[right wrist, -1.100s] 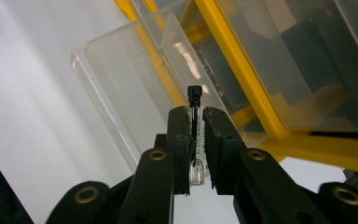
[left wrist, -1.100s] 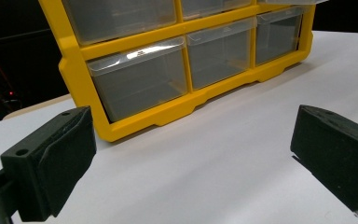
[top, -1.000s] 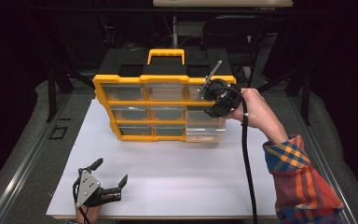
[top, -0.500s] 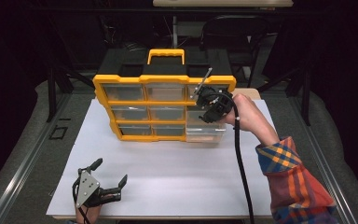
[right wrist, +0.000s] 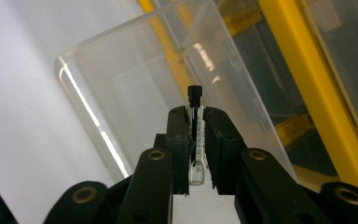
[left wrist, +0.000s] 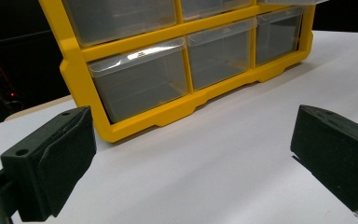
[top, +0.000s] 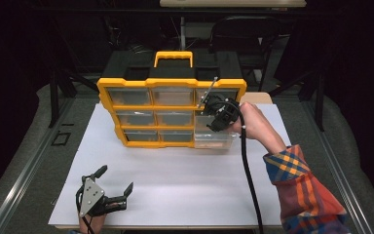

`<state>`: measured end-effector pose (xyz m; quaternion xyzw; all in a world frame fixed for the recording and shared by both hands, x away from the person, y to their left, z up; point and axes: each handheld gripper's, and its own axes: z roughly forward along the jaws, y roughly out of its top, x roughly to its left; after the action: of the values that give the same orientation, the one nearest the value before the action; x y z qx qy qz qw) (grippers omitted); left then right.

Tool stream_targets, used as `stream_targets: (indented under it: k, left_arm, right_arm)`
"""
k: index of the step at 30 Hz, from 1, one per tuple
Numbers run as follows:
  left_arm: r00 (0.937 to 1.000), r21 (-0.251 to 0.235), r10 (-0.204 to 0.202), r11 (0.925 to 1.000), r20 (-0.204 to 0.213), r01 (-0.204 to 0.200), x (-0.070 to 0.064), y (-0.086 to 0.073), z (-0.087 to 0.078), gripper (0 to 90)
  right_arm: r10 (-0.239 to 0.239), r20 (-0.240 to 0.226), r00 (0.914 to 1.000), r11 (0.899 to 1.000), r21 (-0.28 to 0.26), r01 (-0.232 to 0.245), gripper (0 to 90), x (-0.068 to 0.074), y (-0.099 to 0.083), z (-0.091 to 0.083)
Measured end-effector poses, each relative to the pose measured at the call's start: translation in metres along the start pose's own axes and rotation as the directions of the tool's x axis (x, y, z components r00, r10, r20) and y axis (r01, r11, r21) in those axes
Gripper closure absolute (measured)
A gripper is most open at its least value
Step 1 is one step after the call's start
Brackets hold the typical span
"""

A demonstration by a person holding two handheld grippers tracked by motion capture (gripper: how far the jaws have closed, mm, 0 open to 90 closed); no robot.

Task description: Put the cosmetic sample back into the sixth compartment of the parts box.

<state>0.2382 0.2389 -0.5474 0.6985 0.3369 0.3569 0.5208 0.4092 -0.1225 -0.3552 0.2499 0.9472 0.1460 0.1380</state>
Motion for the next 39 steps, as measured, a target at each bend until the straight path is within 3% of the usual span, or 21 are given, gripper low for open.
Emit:
stream_targets:
  k: [9,19,29,39]
  left_arm:
    - [1.0,-0.006,-0.002,1.0,-0.002,0.002,0.0,0.0,-0.001,0.1]
    - [1.0,-0.007,-0.003,1.0,-0.001,0.003,0.0,0.0,-0.002,0.1]
    - [1.0,-0.006,0.0,1.0,-0.001,0.0,-0.001,0.001,-0.002,0.1]
    - [1.0,0.003,0.002,1.0,-0.003,-0.002,-0.001,0.0,-0.001,0.1]
  right_arm:
    - [0.059,0.012,0.9982,0.996,-0.07,-0.058,53.3,-0.008,-0.006,-0.019]
    - [0.119,0.044,0.9919,0.989,-0.091,-0.115,30.0,-0.019,-0.029,-0.046]
    - [0.212,0.073,0.9745,0.969,-0.142,-0.201,15.6,-0.032,-0.069,-0.049]
    - [0.306,0.084,0.9483,0.937,-0.205,-0.284,7.5,-0.035,-0.115,-0.034]
